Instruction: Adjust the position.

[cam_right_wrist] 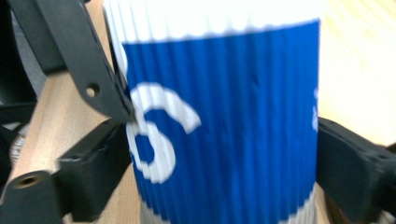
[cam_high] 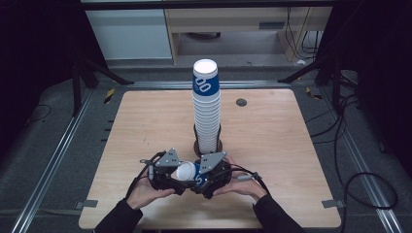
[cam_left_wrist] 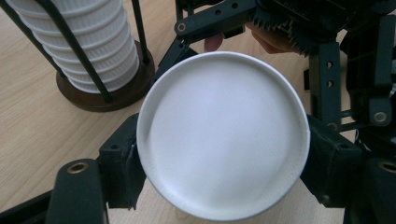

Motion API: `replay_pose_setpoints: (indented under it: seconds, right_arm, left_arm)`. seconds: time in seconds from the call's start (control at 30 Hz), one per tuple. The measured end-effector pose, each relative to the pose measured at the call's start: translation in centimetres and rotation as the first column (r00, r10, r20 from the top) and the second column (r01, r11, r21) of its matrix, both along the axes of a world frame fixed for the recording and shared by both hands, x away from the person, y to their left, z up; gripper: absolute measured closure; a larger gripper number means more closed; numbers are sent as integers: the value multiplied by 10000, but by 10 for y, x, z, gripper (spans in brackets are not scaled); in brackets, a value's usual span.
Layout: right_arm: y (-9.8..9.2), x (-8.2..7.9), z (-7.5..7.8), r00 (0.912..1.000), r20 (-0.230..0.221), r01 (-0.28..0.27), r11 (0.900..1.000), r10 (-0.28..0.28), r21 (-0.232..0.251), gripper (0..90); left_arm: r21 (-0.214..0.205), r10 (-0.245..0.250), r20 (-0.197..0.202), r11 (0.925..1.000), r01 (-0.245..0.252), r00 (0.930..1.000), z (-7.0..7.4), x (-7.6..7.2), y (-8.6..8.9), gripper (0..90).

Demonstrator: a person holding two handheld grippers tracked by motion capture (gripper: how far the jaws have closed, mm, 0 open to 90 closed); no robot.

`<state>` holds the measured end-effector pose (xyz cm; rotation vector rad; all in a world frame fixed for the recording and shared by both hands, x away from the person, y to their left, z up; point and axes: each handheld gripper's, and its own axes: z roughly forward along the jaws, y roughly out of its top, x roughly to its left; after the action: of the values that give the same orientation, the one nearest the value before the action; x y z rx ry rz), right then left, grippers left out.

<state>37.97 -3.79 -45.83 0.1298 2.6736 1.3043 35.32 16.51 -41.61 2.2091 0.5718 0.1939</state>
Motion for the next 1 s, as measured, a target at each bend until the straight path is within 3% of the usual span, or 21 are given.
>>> replay_pose_setpoints:
  seconds: [0.17,0.23,0.43,0.57,0.83,1.0]
  right_arm:
    - [-11,4,8,9992,-121,383,9965,-375,743,77]
    - [-18,7,13,9977,-289,641,9893,-608,1308,71]
    - [-37,13,20,9922,-680,1167,9714,-1047,2070,69]
    - [-45,15,20,9890,-997,1303,9622,-1092,2392,69]
    - [-42,17,12,9855,-1492,1157,9638,-812,2400,69]
    - [-40,16,12,9848,-1654,958,9609,-534,2600,70]
  left_arm:
    - [-616,337,45,9975,-333,9994,7,4,15,257]
    - [-878,432,45,9952,-426,9991,9,6,20,257]
    - [-1427,781,124,9869,-755,9969,12,9,33,258]
    - [-1850,884,69,9790,-856,9961,13,11,38,258]
    - [-2613,773,3,9624,-746,9970,16,10,40,258]
    - [-2828,446,50,9583,-414,9990,20,6,36,258]
